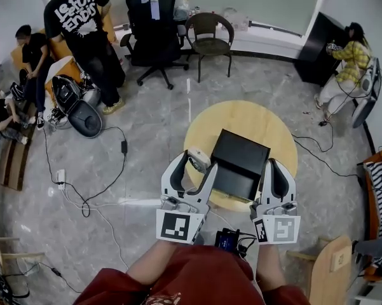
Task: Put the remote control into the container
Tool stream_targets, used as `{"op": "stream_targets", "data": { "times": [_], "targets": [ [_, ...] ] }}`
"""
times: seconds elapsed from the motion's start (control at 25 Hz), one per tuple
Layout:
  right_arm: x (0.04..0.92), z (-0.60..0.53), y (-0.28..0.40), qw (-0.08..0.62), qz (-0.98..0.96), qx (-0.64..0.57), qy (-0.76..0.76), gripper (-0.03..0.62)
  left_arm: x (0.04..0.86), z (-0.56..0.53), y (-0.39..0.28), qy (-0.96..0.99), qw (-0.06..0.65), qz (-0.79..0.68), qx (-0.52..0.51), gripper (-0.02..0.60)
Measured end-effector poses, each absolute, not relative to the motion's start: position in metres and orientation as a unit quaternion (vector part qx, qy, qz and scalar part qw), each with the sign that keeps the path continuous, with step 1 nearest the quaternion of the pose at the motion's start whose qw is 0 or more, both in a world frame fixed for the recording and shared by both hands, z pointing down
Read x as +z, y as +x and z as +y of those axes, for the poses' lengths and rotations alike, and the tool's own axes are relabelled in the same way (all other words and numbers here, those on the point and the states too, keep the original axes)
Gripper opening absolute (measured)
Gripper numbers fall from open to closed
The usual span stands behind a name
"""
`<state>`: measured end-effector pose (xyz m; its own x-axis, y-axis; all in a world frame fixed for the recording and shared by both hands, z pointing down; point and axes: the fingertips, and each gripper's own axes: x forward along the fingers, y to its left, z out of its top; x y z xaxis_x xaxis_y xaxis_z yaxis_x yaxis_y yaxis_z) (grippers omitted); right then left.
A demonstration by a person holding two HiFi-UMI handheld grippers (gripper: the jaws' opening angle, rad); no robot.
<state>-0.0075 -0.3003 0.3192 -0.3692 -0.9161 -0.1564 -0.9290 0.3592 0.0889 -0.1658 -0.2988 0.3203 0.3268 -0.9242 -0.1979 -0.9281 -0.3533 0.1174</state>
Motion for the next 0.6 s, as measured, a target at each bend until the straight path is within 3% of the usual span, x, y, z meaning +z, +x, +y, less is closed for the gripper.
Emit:
{"op": "stream_targets", "data": {
  "times": [0.36, 0.6],
  "targets": [
    [0.332, -0.314, 0.011, 0.031, 0.804, 0.077, -0.589, 0.023, 0.35, -0.323, -0.154, -0.838, 0.007, 0.542, 0.056, 0.264],
    [0.328, -0.326, 0.036, 0.035, 0.799, 0.081, -0.595, 0.023, 0.35, -0.339, -0.121, -0.845, -0.001, 0.529, 0.074, 0.264]
  ]
}}
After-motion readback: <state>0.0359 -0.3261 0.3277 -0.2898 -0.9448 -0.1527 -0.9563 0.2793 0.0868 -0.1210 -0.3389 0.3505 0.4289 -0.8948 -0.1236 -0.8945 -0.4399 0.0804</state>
